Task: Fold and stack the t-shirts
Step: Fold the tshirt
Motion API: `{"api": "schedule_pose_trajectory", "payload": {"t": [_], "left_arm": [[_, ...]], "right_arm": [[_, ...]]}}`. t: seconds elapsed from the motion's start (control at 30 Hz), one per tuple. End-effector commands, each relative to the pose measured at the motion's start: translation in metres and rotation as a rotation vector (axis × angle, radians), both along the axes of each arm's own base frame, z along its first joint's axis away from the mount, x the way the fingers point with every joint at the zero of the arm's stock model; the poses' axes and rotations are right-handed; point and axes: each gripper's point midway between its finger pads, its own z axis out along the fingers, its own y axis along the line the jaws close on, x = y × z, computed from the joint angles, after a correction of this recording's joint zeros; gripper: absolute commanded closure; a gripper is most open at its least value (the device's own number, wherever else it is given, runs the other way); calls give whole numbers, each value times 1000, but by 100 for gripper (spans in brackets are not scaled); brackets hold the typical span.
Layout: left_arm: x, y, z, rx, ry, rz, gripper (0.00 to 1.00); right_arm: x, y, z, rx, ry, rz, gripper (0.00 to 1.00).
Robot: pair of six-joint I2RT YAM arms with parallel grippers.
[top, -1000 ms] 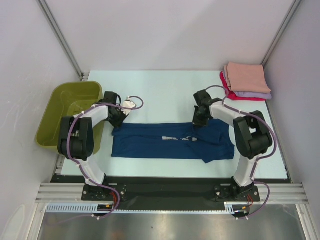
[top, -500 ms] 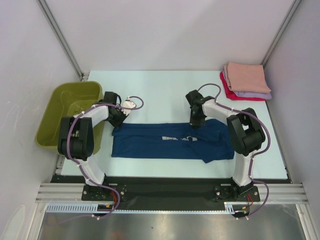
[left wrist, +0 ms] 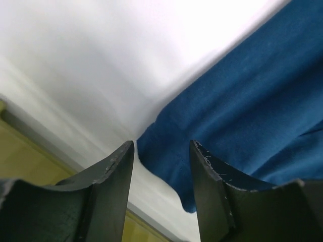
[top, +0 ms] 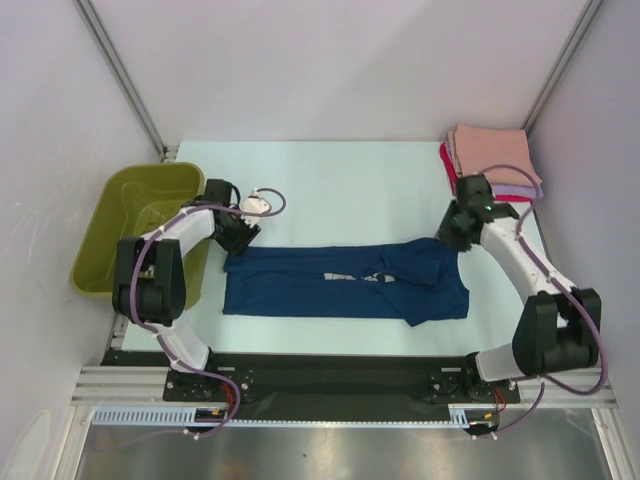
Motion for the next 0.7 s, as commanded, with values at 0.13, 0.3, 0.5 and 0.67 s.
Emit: {"api": "schedule_pose_trajectory", "payload": {"t": [0.13,0.3,0.5,0.67], "left_arm": [[17,-8,38,-48,-79,-3,46],[15,-4,22,-26,-46,-4,47],[9,0,-6,-2,21,-1,47],[-7,-3,-21,-13,65,-17,49]], "right_arm": [[-76,-60,-25,161,84,-274,51],[-114,-85,-43,196,66,-479,49],[-121,-68,-81,332,113,-533,51],[-126,-64,-106,348,165,-543,59]]}}
